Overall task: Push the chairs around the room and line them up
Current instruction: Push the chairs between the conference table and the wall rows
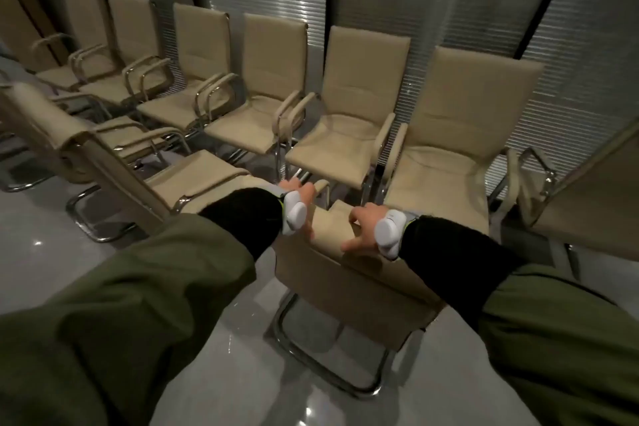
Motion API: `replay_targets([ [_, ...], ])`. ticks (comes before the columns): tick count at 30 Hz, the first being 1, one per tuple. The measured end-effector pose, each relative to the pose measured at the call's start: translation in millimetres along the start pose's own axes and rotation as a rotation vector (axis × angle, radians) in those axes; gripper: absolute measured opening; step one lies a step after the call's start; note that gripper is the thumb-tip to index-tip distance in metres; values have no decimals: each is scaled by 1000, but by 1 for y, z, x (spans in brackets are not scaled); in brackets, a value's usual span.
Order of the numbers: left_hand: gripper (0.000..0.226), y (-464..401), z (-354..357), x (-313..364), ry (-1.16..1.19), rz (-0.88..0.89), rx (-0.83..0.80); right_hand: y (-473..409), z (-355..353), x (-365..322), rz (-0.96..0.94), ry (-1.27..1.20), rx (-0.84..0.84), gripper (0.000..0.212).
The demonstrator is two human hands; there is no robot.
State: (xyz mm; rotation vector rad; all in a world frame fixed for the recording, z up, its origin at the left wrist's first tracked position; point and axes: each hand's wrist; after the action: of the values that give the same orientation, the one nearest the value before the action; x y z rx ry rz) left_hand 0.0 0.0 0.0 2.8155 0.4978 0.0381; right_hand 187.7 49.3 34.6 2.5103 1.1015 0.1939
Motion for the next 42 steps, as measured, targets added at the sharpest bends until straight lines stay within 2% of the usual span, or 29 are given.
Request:
replay_targets([
  [2, 95, -3, -2, -2, -47, 48, -12, -4, 7, 1, 39, -15, 3, 76],
  [5, 100, -13, 4, 3, -83, 127, -123, -9, 27, 2, 133, 8, -28, 90],
  [9, 106, -21, 18, 8, -169, 236, -155, -15, 49, 1, 200, -62, -5, 97],
  [12, 99, -12, 20, 7, -179, 321, -78, -16, 54, 2, 224, -78, 14, 101],
  [15, 96, -9, 28, 2, -170, 335, 18, -16, 54, 2, 239, -79, 18, 100],
  [19, 93, -1, 33, -1, -145, 347, 52, -12, 56, 0, 239, -69, 22, 97],
  [28, 88, 29, 39, -2, -119, 283, 58, -1, 62, -9, 198, -55, 12, 94],
  [42, 85, 92, 55, 11, -59, 19, 35, 7, 71, -3, -64, 81, 46, 91],
])
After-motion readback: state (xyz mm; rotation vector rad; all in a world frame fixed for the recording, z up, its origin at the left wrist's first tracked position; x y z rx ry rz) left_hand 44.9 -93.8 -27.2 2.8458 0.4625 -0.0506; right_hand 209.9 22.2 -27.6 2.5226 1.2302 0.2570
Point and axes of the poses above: each hand's wrist, its own y-axis away from the middle knuckle, its own z-axis out of the palm, x = y × z, and after that the axes turned 3 degrees about -x, right-handed
